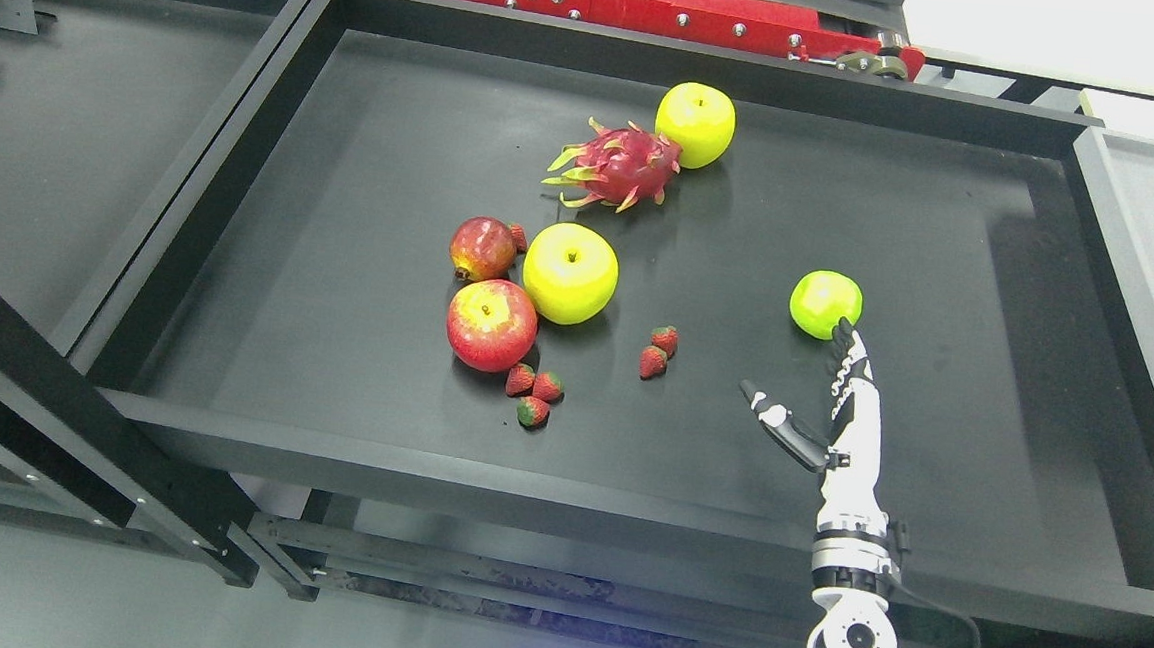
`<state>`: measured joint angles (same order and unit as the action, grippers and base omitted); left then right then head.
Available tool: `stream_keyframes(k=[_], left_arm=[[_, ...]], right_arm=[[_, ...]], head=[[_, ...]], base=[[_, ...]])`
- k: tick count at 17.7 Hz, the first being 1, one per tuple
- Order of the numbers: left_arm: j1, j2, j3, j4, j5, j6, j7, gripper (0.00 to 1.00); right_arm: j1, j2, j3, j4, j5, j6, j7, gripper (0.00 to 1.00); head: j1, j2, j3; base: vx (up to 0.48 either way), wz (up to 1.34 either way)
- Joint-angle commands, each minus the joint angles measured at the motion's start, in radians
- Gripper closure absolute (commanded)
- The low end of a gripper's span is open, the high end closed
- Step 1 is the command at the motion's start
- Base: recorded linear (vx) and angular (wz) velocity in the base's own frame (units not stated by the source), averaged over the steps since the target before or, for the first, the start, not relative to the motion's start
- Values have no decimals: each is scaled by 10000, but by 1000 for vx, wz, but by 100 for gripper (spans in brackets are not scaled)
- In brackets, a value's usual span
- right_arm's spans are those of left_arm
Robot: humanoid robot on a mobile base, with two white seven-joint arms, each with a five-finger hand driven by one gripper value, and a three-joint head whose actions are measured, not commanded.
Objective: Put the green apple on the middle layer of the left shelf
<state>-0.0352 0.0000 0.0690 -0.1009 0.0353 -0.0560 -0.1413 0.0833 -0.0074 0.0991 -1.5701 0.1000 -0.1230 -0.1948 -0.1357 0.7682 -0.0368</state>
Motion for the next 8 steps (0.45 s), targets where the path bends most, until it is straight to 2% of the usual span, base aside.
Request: stream_keyframes(k=[1,8], left_arm=[[0,175,1,12,0,-7,2,0],[0,175,1,-3,0,-7,2,0]], right_arm=[[72,-101,83,-529,-34,80,77,0],[72,-101,98,-529,-34,95,77,0]], head=[[0,0,0],[0,0,0]], base=[[0,0],[0,0]])
